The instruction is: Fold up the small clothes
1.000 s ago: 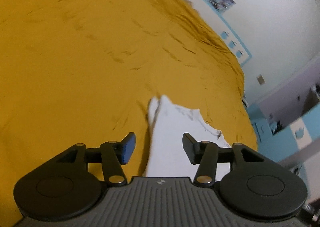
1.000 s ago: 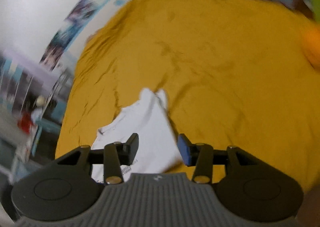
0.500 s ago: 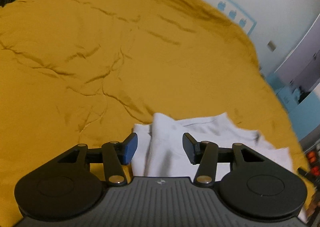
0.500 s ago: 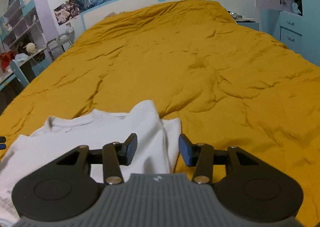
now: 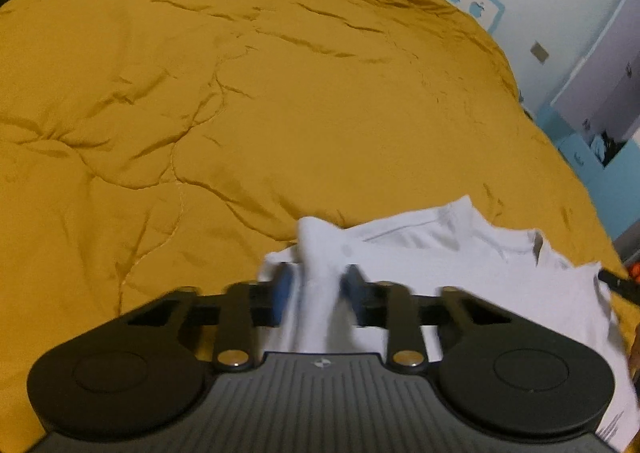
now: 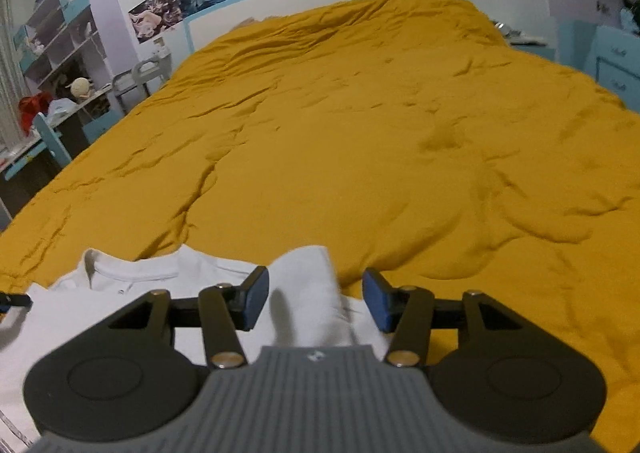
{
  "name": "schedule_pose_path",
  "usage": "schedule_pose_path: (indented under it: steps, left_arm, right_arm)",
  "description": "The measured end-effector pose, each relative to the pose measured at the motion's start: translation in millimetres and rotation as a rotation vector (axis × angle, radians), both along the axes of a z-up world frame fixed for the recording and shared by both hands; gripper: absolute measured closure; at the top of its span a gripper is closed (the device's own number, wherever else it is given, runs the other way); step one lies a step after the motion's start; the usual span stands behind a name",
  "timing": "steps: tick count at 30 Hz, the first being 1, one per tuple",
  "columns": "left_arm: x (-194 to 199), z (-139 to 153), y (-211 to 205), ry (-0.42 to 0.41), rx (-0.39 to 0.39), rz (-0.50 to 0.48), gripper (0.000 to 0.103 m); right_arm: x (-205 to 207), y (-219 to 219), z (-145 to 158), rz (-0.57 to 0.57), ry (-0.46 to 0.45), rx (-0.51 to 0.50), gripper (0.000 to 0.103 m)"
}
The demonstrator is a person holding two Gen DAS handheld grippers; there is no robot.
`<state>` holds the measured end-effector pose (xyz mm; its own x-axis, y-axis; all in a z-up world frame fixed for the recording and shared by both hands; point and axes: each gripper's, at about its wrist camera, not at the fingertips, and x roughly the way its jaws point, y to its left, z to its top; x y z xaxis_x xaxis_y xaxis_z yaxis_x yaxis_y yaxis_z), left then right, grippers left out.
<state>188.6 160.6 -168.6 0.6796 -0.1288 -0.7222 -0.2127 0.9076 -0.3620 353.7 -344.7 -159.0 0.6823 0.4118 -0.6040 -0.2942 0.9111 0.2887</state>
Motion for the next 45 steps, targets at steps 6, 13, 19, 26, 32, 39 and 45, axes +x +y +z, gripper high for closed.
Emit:
schedule_pose_path:
  steps: [6, 13, 19, 26, 32, 39, 45]
  left_arm:
    - [-8.6, 20.4, -7.9, -0.153, 0.061, 0.042, 0.093]
    - [3.7, 4.0, 3.3, -0.013, -0.025, 0.105, 0.085]
    - [-67.3, 47.2, 16.2, -0.081, -0.136, 0.124, 0.063]
    - [-186.0, 48.9, 21.9, -0.123, -0.301, 0.196, 0.040]
    - [-198.6, 33.1, 10.1, -0.033, -0.270, 0.170, 0.033]
    - [-176.8, 23.9, -5.9, -0.064, -0.291, 0.121, 0.034]
    - [-177.7, 17.8, -17.9, -0.037, -0.300, 0.133, 0.090]
  right_arm:
    - [6.2, 7.3, 0.6, -0.063, -0.043, -0.020, 0.100]
    - [-3.8, 5.0, 2.7, -0.132, 0.016, -0.033, 0.070]
    - [-100.8, -54.9, 45.5, -0.047, 0.044, 0.159, 0.058]
    - [-190.8, -82.6, 34.6, -0.045, 0.130, 0.090, 0.049]
    - [-193.9, -78.5, 22.7, -0.097, 0.124, 0.080, 0.049]
    - [-186.3, -66.8, 16.5, -0.089, 0.141, 0.081, 0.102]
    - [-193.4, -68.8, 25.3, -0.100, 0.089, 0.069, 0.102]
